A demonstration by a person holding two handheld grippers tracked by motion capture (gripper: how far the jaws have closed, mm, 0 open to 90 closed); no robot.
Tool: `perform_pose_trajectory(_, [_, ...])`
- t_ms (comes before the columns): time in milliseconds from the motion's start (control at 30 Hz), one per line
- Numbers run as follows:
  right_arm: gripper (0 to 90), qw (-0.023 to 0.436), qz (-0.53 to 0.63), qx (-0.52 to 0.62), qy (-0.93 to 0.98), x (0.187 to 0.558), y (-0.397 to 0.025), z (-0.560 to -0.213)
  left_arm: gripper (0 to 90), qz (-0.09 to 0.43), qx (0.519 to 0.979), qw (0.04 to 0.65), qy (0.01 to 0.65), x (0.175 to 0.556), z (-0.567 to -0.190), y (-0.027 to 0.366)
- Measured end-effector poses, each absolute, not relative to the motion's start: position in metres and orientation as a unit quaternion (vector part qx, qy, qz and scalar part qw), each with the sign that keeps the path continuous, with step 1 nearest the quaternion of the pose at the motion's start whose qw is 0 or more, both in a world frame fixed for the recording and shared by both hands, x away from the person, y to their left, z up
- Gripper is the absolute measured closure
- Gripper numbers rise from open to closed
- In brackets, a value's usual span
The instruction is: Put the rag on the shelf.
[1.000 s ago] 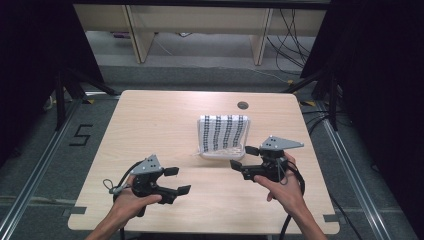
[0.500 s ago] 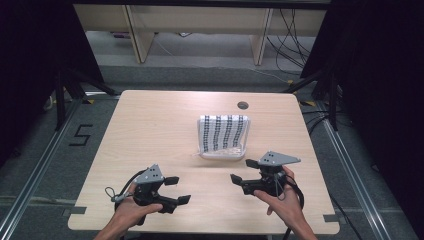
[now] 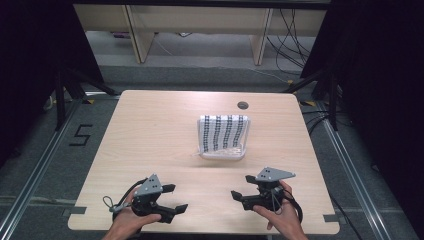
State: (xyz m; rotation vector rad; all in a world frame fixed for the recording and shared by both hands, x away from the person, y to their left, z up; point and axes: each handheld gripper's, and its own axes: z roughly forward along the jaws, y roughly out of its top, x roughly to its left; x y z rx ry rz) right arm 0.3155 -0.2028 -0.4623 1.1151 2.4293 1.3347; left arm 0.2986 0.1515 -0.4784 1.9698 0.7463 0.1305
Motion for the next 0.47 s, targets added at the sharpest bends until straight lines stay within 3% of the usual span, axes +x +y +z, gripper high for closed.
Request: perform_pose_trajectory(467, [21.8,0.089,0.437,0.37,0.815,0.317,-0.207,-0.474,18.7,0.055,0.819,0.476,0.315,0.305,-0.491,0.154])
